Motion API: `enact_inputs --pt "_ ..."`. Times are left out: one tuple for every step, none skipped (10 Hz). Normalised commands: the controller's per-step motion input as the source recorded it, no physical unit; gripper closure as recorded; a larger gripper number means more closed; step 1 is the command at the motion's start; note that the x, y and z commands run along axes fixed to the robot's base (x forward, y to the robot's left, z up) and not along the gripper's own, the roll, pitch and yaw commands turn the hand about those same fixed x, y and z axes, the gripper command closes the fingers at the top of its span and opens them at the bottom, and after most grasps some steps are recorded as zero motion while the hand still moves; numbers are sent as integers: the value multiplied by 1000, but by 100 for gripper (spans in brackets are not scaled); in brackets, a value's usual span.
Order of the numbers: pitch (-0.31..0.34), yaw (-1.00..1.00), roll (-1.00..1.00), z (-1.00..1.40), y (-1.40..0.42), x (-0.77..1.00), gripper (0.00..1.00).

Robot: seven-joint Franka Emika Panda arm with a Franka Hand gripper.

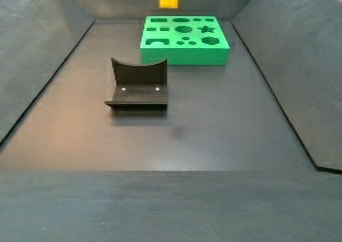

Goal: Insert the rectangle object.

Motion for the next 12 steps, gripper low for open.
enact_inputs --pt "90 0 396 -423 -329 920 100" --pt "27 0 150 -380 -549 900 100" --pt "43 0 1 -389 -571 929 100" --pt "74 0 0 -543 -494 934 100" --pt "114 157 0 -451 -417 820 100" --pt "111 223 0 -366 -374 683 100" --pt "56 51 0 -200 -214 380 100" --pt "24 -57 -26 -3 3 89 100" --pt "11 0 0 0 14 0 100" --pt "0 94 0 -171 -31 0 100" --pt "0 531 -11 -254 -131 0 100" --pt "0 500 0 -246 -123 -26 100"
